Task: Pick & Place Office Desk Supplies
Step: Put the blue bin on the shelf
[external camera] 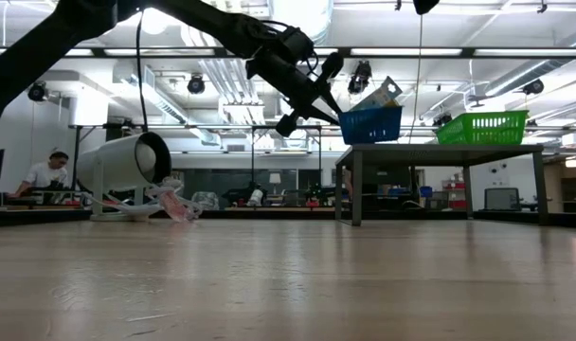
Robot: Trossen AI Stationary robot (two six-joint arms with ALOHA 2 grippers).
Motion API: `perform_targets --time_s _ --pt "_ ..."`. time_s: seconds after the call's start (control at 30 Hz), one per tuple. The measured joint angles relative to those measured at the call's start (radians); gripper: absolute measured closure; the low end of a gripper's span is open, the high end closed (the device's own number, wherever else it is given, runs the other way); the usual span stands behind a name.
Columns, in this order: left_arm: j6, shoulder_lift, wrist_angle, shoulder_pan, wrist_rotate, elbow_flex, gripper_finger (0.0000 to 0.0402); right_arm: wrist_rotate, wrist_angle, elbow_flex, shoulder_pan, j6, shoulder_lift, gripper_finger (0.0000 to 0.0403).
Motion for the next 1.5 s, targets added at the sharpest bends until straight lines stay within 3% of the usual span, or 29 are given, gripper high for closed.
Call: perform_targets --time_s 0.4,0.77,1.07,1.3,1.5 --pt "-0.025 0.0 -0.004 0.0 0.0 0.0 0.0337 0.0 0.0 0.0 0.0 0.0 0.0 0.0344" --pt "-0.025 0.0 0.005 0.0 0.0 0.0 0.0268 0.0 0.0 0.0 0.0 0.0 0.0 0.0344" --pt "-0.024 -0.004 0.016 0.005 0.025 0.0 0.0259 0.0 0.0 0.0 0.0 0.0 0.0 0.0344" --pt "0.092 -0.065 0.038 0.042 0.017 0.002 0.0259 0.0 0.0 0.0 0.0 0.0 0.0 0.0344" --pt "0.238 -0.161 0.027 0.051 -0.049 0.002 0.0259 0.0 0.0 0.0 0.0 0.0 0.0 0.0344"
